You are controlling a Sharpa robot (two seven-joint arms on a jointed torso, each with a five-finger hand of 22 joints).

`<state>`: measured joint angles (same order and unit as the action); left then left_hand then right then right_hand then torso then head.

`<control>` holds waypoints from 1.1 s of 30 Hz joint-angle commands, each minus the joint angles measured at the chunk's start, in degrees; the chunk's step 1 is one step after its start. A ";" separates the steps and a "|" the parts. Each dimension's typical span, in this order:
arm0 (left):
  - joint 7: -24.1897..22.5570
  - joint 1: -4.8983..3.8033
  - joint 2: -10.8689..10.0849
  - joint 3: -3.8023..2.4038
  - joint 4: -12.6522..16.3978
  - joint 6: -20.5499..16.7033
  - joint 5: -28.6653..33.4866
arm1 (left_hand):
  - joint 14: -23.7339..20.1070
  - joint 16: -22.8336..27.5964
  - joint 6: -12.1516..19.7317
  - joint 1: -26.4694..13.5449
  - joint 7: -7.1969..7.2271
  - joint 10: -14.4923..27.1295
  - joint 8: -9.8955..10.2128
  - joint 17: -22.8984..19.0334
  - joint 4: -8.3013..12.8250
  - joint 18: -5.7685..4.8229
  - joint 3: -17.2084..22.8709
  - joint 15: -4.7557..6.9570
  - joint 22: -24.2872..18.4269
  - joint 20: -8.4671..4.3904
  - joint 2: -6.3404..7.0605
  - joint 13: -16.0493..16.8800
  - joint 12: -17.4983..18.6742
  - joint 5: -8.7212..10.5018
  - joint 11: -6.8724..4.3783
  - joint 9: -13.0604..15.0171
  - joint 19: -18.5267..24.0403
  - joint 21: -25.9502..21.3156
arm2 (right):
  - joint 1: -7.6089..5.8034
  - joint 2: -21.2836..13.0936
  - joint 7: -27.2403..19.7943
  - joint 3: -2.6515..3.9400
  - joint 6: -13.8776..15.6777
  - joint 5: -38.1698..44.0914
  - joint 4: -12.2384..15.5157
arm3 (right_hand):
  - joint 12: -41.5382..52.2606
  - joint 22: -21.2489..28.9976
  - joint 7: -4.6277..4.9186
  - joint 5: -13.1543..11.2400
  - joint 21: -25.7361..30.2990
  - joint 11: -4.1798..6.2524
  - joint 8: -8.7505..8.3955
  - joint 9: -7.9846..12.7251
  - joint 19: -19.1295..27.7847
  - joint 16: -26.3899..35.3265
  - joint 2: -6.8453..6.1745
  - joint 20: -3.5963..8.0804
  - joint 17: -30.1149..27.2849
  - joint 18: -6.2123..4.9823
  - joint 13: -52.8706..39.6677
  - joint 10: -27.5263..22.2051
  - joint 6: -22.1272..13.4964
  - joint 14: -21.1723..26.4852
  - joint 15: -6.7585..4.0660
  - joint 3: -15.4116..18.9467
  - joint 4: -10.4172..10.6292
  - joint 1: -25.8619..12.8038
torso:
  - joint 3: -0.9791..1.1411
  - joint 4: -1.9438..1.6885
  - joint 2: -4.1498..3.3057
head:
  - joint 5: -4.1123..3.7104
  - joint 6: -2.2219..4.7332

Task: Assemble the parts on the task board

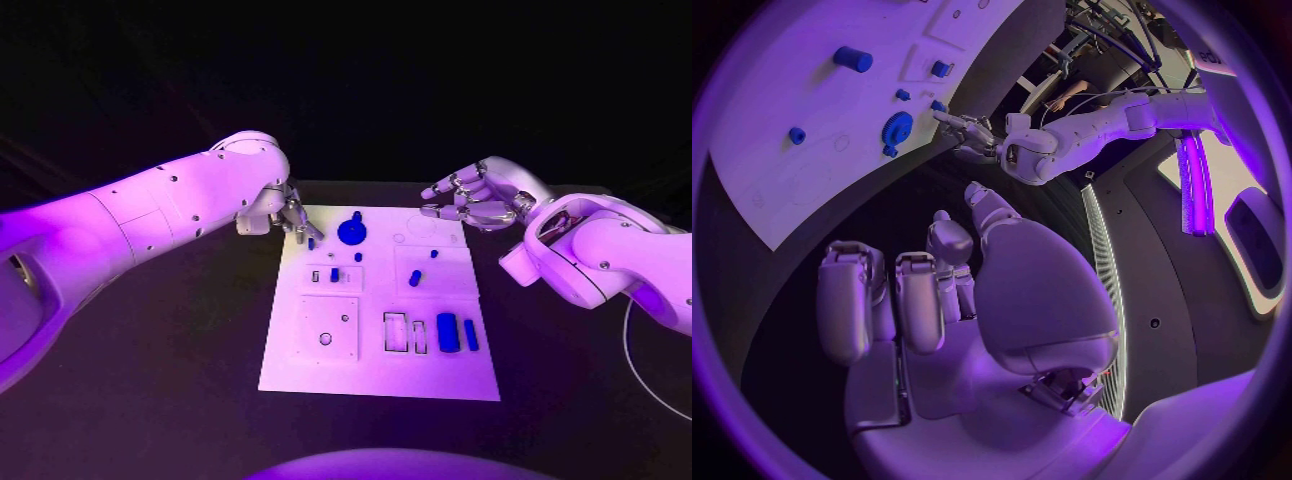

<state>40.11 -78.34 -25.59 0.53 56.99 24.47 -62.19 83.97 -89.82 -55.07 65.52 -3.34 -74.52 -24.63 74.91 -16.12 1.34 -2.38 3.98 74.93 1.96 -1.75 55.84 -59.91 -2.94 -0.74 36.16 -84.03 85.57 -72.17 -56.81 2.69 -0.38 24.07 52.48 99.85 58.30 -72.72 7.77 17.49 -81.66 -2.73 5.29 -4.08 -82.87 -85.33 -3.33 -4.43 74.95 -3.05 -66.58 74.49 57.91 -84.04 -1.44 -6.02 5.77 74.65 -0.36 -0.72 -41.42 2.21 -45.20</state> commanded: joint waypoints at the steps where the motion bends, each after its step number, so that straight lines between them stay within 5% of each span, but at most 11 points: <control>1: 0.17 0.04 0.21 -0.01 0.10 0.70 1.03 | 6.03 -0.18 -0.62 1.05 0.01 -0.54 -0.26 15.09 0.59 -0.01 0.23 0.29 10.29 0.07 -0.17 -0.09 -0.28 -0.29 -0.09 0.01 -3.72 0.20 | 0.03 0.09 -0.26 0.00 -0.42 0.18 -0.02 | -0.27 0.10 -0.03 -0.16 0.33 0.09 -0.34 0.07 0.38 0.27 0.38 0.12 8.34 -0.59 0.05 -0.26 0.34 -4.42 -0.22 -0.07 -0.05 -0.05 | -0.02 -0.05 0.02 | -0.07 -0.04; 25: 0.47 0.03 0.44 0.02 0.21 1.71 2.72 | 6.03 -0.18 -1.15 3.67 0.30 -0.59 -1.01 15.09 1.75 -0.02 1.40 0.49 10.38 -0.10 -1.08 -0.33 -0.28 -0.26 -0.34 0.53 -3.74 0.22 | 0.02 0.18 -0.04 0.00 -0.56 0.31 -0.02 | -0.25 0.18 -0.03 -0.15 0.38 0.09 -0.34 0.06 0.42 0.30 0.47 0.13 8.31 -0.60 0.05 -0.27 0.37 -4.42 -0.23 -0.14 -0.08 0.04 | -0.04 -0.07 0.02 | 0.01 -0.62; 33: 0.80 0.03 0.66 0.02 -0.14 1.77 2.72 | 6.03 -0.18 -0.58 7.89 0.65 -0.45 -1.18 15.09 4.47 0.00 4.63 0.78 10.35 -0.39 -2.64 -0.68 -0.05 -0.31 -0.68 0.94 -3.69 0.11 | 0.02 0.15 -0.04 0.00 -0.55 0.31 0.05 | -0.25 0.18 -0.03 -0.15 0.38 0.09 -0.34 0.06 0.42 0.30 0.47 0.13 8.31 -0.60 0.05 -0.27 0.37 -4.42 -0.23 -0.14 -0.08 0.04 | -0.02 0.02 0.01 | 0.06 -0.78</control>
<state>40.11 -78.32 -25.10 0.56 56.93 25.04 -59.86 83.96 -89.83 -55.78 73.14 -3.04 -74.93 -25.47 74.93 -11.72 1.35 2.02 4.40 74.92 1.95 -4.37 55.22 -59.91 -2.94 -1.14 37.03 -84.03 85.57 -72.17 -56.69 2.75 -0.38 24.05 52.49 99.81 58.30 -72.58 7.77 17.49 -81.66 -2.73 5.29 -4.09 -82.87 -85.33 -3.33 -4.43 74.92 -3.05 -66.59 74.49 57.91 -84.03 -1.43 -6.02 5.77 74.65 -0.38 -0.73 -41.41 2.27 -45.93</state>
